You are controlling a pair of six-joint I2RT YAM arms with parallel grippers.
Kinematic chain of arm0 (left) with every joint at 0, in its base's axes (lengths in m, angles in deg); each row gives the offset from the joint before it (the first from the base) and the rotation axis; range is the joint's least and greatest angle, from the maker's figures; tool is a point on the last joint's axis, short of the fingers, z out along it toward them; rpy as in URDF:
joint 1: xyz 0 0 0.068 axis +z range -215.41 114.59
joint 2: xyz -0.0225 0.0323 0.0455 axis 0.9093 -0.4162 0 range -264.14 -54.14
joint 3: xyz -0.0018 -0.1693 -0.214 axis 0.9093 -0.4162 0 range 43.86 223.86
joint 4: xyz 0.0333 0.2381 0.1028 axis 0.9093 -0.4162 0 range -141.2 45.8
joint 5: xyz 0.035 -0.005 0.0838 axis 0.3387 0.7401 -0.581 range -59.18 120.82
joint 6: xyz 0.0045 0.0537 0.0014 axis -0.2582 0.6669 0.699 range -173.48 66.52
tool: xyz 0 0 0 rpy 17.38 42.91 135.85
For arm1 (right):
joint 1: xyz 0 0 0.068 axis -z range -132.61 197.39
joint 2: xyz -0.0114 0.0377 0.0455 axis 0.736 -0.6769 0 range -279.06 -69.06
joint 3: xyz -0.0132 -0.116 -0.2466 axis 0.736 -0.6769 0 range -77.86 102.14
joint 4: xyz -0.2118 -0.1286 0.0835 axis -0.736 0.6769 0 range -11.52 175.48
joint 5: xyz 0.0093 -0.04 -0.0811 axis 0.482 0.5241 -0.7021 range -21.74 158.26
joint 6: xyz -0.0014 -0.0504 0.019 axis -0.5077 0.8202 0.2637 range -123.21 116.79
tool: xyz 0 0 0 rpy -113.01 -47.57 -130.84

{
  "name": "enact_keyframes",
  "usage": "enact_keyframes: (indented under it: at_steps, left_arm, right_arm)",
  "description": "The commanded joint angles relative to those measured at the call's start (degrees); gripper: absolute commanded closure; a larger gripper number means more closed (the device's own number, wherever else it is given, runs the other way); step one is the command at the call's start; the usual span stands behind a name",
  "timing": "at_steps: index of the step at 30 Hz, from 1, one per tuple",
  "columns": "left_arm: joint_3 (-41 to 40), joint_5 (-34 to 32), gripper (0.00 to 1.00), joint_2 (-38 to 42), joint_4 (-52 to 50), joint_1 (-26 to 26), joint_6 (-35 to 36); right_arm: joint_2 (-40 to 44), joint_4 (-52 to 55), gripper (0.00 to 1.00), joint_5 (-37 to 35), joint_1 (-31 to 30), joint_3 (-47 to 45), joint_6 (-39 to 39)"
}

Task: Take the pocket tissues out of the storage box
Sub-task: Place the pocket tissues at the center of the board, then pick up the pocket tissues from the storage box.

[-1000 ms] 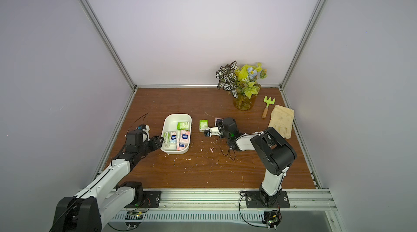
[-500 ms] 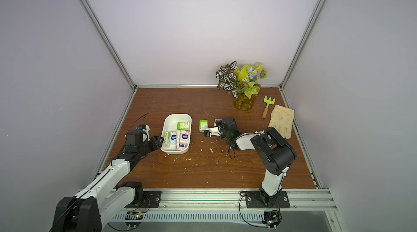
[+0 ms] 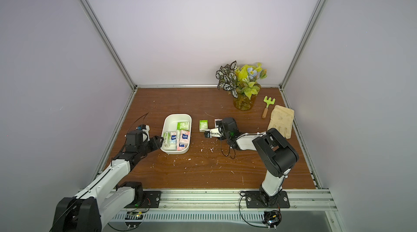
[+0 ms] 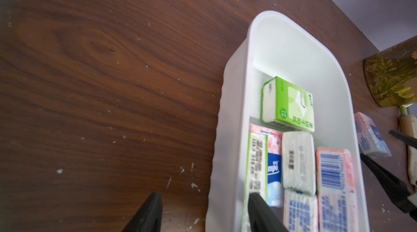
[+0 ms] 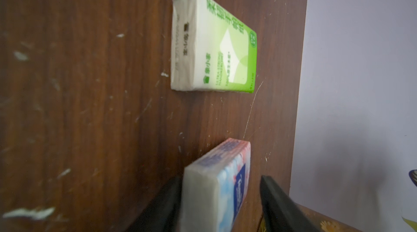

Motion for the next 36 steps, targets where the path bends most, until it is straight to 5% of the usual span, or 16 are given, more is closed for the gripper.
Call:
enact_keyframes:
  at_steps: [1,11,15,23,29,36]
  left_arm:
    - [1.85,0.07,0.43,1.1,-0.73,0.73,0.84]
    - [2.74,-0.02,0.43,1.67,-1.48,0.68,0.74]
    - [2.82,0.46,0.43,2.3,-1.48,0.75,0.04]
    - [4.31,2.07,0.42,3.03,-3.03,0.74,-0.07]
    - [3.74,3.22,0.42,3.3,-2.91,0.73,-0.28]
    - [3.2,5.68,0.43,2.4,-2.03,0.69,1.0]
  right_arm:
    - [3.71,4.39,0.26,3.03,-0.02,2.86,-3.52]
    - [13.44,11.16,0.18,7.4,-0.54,7.19,-15.46]
    - [16.56,15.93,0.17,8.27,-2.7,14.21,-29.04]
    - [10.85,32.84,0.12,-3.73,-11.25,36.4,-62.34]
    - [1.06,50.44,0.12,-1.36,-15.66,54.55,-82.88]
    - [-5.78,63.54,0.19,-0.43,-17.15,64.42,-104.15]
